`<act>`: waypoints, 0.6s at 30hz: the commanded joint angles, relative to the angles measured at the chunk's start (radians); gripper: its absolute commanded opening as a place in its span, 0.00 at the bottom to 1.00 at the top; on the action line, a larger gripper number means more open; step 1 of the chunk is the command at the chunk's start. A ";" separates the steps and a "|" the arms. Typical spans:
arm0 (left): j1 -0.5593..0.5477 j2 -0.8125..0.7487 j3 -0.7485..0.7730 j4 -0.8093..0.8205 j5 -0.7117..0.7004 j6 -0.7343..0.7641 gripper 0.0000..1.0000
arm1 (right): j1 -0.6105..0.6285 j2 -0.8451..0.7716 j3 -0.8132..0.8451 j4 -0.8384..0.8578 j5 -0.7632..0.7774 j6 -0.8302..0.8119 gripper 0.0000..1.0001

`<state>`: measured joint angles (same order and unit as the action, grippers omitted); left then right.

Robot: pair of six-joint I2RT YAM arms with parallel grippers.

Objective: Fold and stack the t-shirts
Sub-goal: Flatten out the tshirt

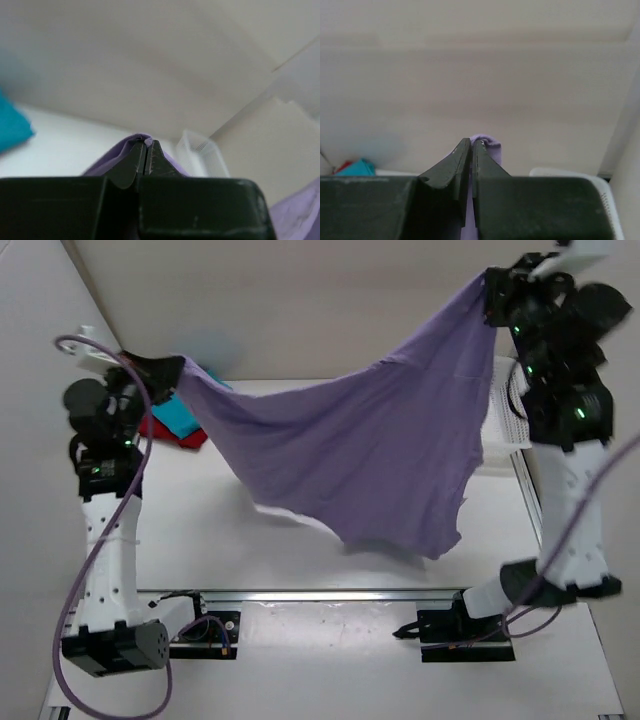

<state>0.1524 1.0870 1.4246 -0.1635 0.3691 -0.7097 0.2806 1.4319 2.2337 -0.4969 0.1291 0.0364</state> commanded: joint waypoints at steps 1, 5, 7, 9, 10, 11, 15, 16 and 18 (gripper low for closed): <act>-0.075 0.080 -0.168 0.022 -0.140 0.049 0.00 | -0.144 0.233 0.027 -0.005 -0.359 0.074 0.00; -0.102 0.279 -0.147 0.061 -0.151 0.053 0.00 | -0.179 0.456 0.133 0.000 -0.424 0.095 0.00; -0.138 0.443 -0.002 0.027 -0.168 0.064 0.00 | -0.193 0.563 0.173 0.024 -0.416 0.115 0.00; -0.139 0.549 0.143 -0.013 -0.150 0.079 0.00 | -0.202 0.602 0.219 0.061 -0.404 0.151 0.00; -0.140 0.614 0.237 -0.031 -0.131 0.063 0.00 | -0.214 0.605 0.240 0.095 -0.398 0.172 0.00; -0.140 0.664 0.338 -0.057 -0.127 0.058 0.00 | -0.228 0.598 0.242 0.139 -0.398 0.201 0.00; -0.122 0.772 0.659 -0.134 -0.104 0.029 0.00 | -0.258 0.546 0.282 0.254 -0.404 0.278 0.00; -0.103 0.792 0.686 -0.145 -0.093 0.016 0.00 | -0.276 0.523 0.287 0.291 -0.437 0.316 0.01; -0.074 0.791 0.741 -0.131 -0.081 0.000 0.00 | -0.279 0.486 0.285 0.330 -0.457 0.345 0.00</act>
<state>0.0299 1.9594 2.0441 -0.3107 0.2611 -0.6811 0.0227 2.1197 2.4157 -0.4187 -0.2790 0.2935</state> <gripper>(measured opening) 0.035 0.023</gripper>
